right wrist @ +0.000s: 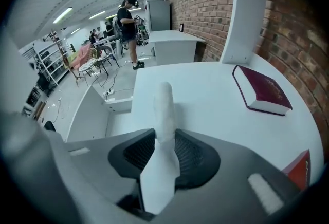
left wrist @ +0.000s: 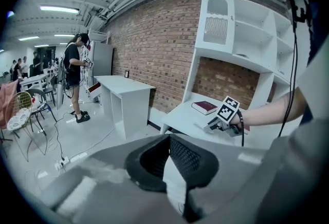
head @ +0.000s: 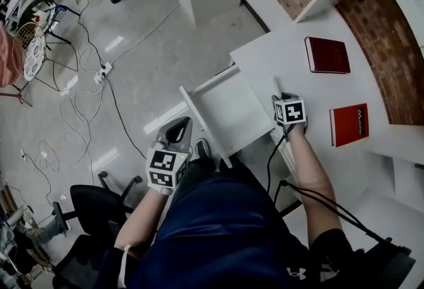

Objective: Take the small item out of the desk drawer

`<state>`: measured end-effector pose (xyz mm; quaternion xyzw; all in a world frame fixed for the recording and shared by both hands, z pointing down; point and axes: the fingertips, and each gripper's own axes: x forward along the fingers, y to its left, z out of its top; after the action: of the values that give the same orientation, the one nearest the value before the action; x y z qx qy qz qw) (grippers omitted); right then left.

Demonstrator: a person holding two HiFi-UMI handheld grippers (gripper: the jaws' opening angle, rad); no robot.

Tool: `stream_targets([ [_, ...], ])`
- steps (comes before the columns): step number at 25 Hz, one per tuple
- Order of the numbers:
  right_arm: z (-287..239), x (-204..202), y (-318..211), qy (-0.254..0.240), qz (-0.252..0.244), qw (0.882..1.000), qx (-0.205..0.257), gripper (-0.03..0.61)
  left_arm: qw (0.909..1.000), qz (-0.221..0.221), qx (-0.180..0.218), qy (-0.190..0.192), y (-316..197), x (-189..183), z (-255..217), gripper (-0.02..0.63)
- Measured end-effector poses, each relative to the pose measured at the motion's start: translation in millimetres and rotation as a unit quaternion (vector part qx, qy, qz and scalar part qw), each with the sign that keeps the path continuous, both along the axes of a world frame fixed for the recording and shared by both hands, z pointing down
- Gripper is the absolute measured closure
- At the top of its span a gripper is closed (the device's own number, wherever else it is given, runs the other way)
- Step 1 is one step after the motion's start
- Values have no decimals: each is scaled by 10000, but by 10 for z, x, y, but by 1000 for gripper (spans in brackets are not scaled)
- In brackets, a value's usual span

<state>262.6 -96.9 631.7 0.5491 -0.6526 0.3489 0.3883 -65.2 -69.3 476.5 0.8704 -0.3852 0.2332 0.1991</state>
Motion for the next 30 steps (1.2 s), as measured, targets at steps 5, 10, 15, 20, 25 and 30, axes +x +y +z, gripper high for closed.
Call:
stream_targets([
  [5,70,56,21,120,12,9997,-225,449,10000,-30,0,59,-25,4,-56,611],
  [10,5,72,2,7,57,9999,-129,416,9999,-27,65,106,-71,33,-120,611],
  [15,-136,64,11,-75,129,9998,106,396,9999,2,82,150,-90,42,-128,611],
  [20,-447,46,-9,-202,184,9977,624,388,9997,54,145,186,-142,71,-144,611],
  [25,-1085,-3,-124,91,-104,9873,1581,390,9993,88,278,222,-252,115,-248,611],
  [30,-1842,-149,-188,219,-325,9631,2664,405,9986,174,422,278,-315,226,-365,611],
])
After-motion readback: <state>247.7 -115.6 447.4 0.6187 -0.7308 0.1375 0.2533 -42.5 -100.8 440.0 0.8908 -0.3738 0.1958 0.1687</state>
